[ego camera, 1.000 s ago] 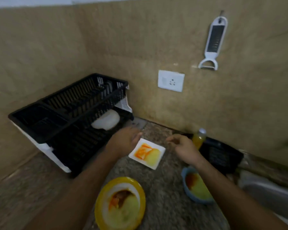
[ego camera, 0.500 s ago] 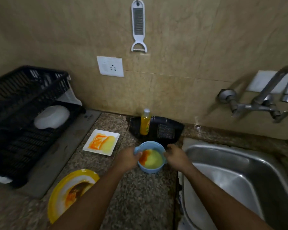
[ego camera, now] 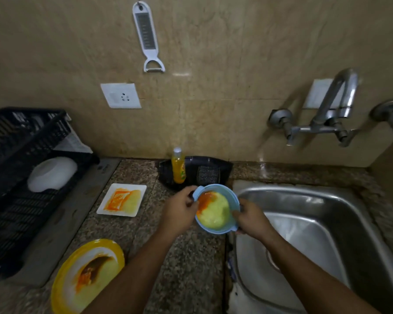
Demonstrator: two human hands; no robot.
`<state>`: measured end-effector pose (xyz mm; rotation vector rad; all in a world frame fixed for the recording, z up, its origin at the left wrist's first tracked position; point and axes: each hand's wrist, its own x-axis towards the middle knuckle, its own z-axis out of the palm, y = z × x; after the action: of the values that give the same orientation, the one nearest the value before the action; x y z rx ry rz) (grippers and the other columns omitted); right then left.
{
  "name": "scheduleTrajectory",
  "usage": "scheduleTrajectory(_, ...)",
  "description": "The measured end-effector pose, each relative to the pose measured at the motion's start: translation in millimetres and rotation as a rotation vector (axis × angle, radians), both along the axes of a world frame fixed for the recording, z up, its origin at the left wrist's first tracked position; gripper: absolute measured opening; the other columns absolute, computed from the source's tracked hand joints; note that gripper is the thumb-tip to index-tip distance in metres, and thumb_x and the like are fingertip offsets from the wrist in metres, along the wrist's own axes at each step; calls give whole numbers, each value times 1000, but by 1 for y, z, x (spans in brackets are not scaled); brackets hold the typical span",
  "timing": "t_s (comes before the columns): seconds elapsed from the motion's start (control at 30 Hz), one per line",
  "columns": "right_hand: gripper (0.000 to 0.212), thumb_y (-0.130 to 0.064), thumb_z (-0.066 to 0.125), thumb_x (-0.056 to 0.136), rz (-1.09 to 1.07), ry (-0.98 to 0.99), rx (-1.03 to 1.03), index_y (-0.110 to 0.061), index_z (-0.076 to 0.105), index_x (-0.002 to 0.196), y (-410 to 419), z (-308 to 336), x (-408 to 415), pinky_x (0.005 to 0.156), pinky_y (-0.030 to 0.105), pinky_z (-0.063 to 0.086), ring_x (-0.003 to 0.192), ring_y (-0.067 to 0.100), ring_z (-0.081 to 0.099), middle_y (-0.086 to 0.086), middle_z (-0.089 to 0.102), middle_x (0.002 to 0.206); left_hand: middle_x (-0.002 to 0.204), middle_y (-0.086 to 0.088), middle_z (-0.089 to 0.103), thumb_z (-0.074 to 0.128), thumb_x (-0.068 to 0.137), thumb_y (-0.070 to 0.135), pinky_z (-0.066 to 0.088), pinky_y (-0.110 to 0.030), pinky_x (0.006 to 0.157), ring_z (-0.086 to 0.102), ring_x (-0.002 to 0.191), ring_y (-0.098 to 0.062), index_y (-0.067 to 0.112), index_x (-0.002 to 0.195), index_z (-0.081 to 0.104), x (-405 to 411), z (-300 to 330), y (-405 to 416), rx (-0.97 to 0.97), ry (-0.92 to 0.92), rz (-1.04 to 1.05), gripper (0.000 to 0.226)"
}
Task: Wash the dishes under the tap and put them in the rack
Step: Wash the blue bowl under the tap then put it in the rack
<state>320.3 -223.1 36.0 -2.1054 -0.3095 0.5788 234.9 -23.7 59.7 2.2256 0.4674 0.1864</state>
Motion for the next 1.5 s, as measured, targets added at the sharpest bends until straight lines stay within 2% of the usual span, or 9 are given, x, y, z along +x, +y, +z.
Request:
scheduleTrajectory(0.17, 24, -2, 50, 92, -273, 27, 246, -16, 66, 102, -63, 12, 2, 46, 30, 51, 56, 32, 71, 18, 71, 74, 119, 7, 64, 61, 91, 50, 53, -37, 95, 62, 105, -6, 37, 133, 51, 29, 1, -65, -251, 48, -53, 45)
scheduleTrajectory(0.33, 15, -9, 51, 98, -302, 30, 314, -17, 63, 93, -120, 21, 12, 49, 30, 51, 58, 33, 71, 16, 73, 70, 124, 6, 64, 49, 100, 36, 60, -41, 82, 65, 108, -12, 41, 128, 52, 60, 1, -144, -676, -22, -70, 28)
scheduleTrajectory(0.5, 22, -23, 50, 99, -353, -21, 256, -21, 68, 87, -172, 34, 60, 60, 26, 50, 66, 16, 70, 9, 74, 85, 111, 6, 71, 44, 98, 52, 54, -55, 93, 68, 106, -16, 39, 117, 63, 90, -2, -173, -523, -100, -15, 30)
scheduleTrajectory(0.57, 15, -34, 55, 94, -497, -247, 180, -26, 66, 100, -188, 45, 94, 79, 35, 53, 88, 24, 68, 6, 72, 100, 107, 6, 72, 42, 99, 51, 54, -55, 92, 69, 103, -16, 40, 112, 66, 101, 1, -178, -503, -117, -18, 29)
scheduleTrajectory(0.7, 53, -50, 53, 94, -512, -473, -119, -20, 43, 138, -199, 84, 152, 87, 42, 48, 107, 34, 62, 11, 67, 116, 99, 6, 73, 39, 98, 53, 56, -53, 88, 70, 95, -13, 41, 109, 66, 121, 6, -185, -445, -86, -51, 31)
scheduleTrajectory(0.87, 40, -52, 45, 97, -478, -601, -311, -18, 54, 115, -188, 89, 188, 66, 35, 41, 91, 35, 65, 11, 69, 97, 97, 4, 73, 39, 102, 47, 56, -46, 89, 70, 92, -14, 32, 112, 67, 141, 2, -189, -420, -70, -51, 33)
scheduleTrajectory(1.1, 35, -37, 39, 104, -545, -624, -236, -10, 61, 105, -178, 87, 195, 63, 31, 31, 86, 34, 63, 12, 66, 86, 102, -1, 72, 38, 105, 38, 55, -28, 79, 69, 94, -15, 24, 115, 66, 144, -1, -195, -490, -67, -65, 33)
scheduleTrajectory(1.37, 40, -47, 36, 102, -589, -509, -41, -16, 61, 92, -177, 73, 204, 66, 35, 47, 77, 28, 64, 5, 70, 80, 100, -7, 72, 41, 104, 37, 61, -38, 77, 71, 94, -21, 20, 114, 67, 145, -7, -197, -617, -16, -48, 33)
scheduleTrajectory(1.5, 40, -45, 37, 102, -597, -507, -12, -17, 62, 86, -177, 73, 204, 67, 35, 49, 72, 23, 65, 0, 69, 75, 95, -8, 71, 43, 104, 36, 58, -33, 61, 71, 88, -22, 16, 114, 66, 147, -9, -197, -631, -4, -32, 32)
